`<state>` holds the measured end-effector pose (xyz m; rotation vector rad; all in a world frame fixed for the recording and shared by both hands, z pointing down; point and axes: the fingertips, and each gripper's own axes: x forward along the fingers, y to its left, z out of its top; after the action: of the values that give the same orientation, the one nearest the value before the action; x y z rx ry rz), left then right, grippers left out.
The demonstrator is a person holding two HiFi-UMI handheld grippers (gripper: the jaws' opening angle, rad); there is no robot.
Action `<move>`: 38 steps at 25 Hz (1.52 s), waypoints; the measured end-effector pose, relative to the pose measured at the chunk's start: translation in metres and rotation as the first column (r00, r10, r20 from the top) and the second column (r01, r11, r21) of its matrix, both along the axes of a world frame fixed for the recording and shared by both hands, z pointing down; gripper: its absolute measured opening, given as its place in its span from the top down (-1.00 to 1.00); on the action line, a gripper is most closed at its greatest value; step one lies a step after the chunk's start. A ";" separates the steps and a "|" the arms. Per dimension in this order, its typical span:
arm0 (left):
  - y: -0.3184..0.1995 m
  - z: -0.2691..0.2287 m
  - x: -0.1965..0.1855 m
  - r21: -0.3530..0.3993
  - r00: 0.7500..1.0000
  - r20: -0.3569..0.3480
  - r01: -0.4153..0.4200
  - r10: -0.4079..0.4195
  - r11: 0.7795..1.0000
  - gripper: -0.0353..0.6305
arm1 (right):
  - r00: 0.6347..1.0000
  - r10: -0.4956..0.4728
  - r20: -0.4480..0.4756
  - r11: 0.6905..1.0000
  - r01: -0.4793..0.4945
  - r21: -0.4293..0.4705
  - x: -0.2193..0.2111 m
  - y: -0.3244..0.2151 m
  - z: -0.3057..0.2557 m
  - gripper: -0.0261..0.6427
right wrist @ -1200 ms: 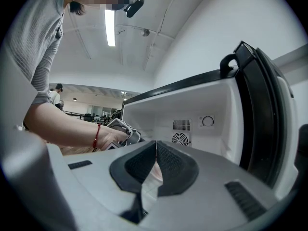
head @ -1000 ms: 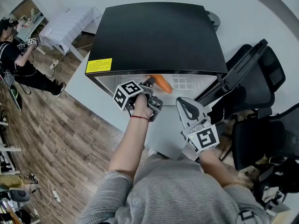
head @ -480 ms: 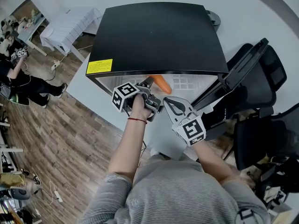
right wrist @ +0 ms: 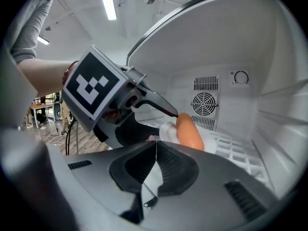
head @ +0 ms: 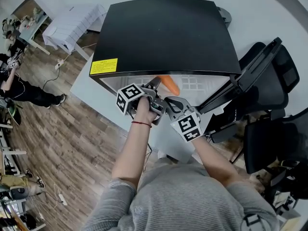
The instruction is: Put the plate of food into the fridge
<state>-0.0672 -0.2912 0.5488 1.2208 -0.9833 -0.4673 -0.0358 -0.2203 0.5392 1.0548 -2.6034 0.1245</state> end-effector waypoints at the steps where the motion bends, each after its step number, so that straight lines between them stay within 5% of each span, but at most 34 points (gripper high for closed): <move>1: 0.000 0.000 0.000 0.004 1.000 -0.002 -0.006 0.006 1.000 0.30 | 1.000 0.004 -0.009 1.000 -0.004 -0.003 0.001 0.000 0.002 0.88; 4: 0.002 -0.001 0.001 0.011 1.000 -0.006 -0.018 0.018 1.000 0.30 | 0.997 0.066 0.037 0.997 -0.064 -0.040 0.016 0.004 0.000 0.88; 6: 0.003 -0.002 0.002 0.017 1.000 -0.008 -0.029 0.029 0.999 0.30 | 0.977 0.148 0.151 0.981 -0.125 -0.149 0.034 0.007 -0.005 0.88; 12: 0.004 0.001 0.003 0.024 0.999 -0.026 -0.045 0.046 0.999 0.30 | 0.857 0.362 0.367 0.888 -0.197 -0.415 0.072 -0.001 -0.009 0.86; 15: 0.004 0.000 0.002 0.025 0.999 -0.021 -0.048 0.049 0.999 0.30 | 0.811 0.405 0.422 0.851 -0.166 -0.498 0.066 -0.004 -0.008 0.58; 17: 0.004 0.001 0.003 0.028 0.998 -0.020 -0.051 0.052 0.998 0.30 | 0.838 0.404 0.366 0.862 -0.215 -0.460 0.065 -0.007 -0.007 0.56; 20: 0.004 0.001 0.004 0.029 0.998 -0.018 -0.057 0.058 0.998 0.30 | 0.917 0.368 0.154 0.914 -0.325 -0.245 0.070 -0.011 -0.014 0.56; 23: 0.004 0.001 0.003 0.032 0.998 -0.009 -0.061 0.061 0.998 0.30 | 0.946 0.318 0.067 0.941 -0.306 -0.144 0.062 -0.015 -0.019 0.56; 38: 0.003 -0.003 0.007 0.059 0.996 -0.018 -0.086 0.087 0.995 0.30 | 0.967 0.240 -0.084 0.962 -0.249 -0.115 0.052 -0.036 -0.011 0.54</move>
<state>-0.0603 -0.2887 0.5458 1.3035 -0.9009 -0.4420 0.0158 -0.2560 0.5282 1.3060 -2.3609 0.2997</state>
